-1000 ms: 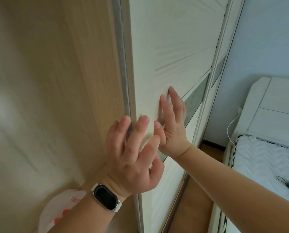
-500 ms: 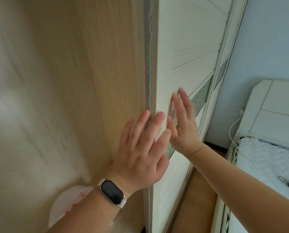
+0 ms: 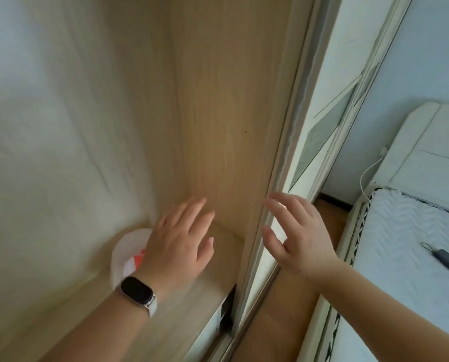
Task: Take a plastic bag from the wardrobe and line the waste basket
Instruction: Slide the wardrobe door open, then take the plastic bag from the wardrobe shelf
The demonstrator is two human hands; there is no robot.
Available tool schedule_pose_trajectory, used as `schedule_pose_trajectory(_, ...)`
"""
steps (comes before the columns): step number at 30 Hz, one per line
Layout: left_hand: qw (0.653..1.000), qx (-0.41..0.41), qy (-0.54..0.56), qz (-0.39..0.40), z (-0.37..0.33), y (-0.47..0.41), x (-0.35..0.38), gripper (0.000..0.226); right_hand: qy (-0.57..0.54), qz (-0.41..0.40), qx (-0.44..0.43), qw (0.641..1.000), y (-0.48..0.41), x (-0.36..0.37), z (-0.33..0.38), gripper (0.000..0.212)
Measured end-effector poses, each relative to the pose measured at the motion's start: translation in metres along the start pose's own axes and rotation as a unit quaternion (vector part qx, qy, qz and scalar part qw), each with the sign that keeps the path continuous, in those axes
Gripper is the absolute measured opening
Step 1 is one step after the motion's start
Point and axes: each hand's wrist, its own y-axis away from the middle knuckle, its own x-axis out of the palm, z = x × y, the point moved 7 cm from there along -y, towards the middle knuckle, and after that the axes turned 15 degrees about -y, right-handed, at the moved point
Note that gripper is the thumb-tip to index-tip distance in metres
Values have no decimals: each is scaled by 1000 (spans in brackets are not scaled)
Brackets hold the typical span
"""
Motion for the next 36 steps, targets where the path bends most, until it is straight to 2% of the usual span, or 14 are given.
schedule_pose_trajectory(5, 992, -78, 5, 94, 43, 79, 45, 43, -12, 133, 34, 990, 33, 75, 25, 44)
schedule_pose_trajectory(10, 969, -169, 7, 178, 77, 153, 91, 45, -9, 227, 76, 971, 52, 148, 29, 47)
schedule_pose_trajectory(15, 926, -270, 5, 264, 109, 214, 152, 54, -18, 346, 113, 931, 73, 236, 20, 56)
schedule_pose_trajectory(20, 873, -372, 29, 315, 129, 260, 225, 61, -47, 429, 123, 894, 92, 333, 3, 67)
schedule_pose_trajectory(24, 825, -439, 58, 352, 140, 292, 291, 60, -65, 441, 147, 883, 108, 402, -24, 68)
schedule_pose_trajectory(30, 754, -534, 122, 361, 162, 326, 387, 86, -121, 387, 220, 887, 114, 487, -70, 70)
schedule_pose_trajectory(33, 747, -541, 142, 359, 174, 332, 426, 96, -143, 349, 247, 893, 114, 519, -88, 74)
schedule_pose_trajectory(36, 736, -548, 182, 353, 172, 331, 446, 83, -161, 327, 240, 900, 113, 542, -96, 78)
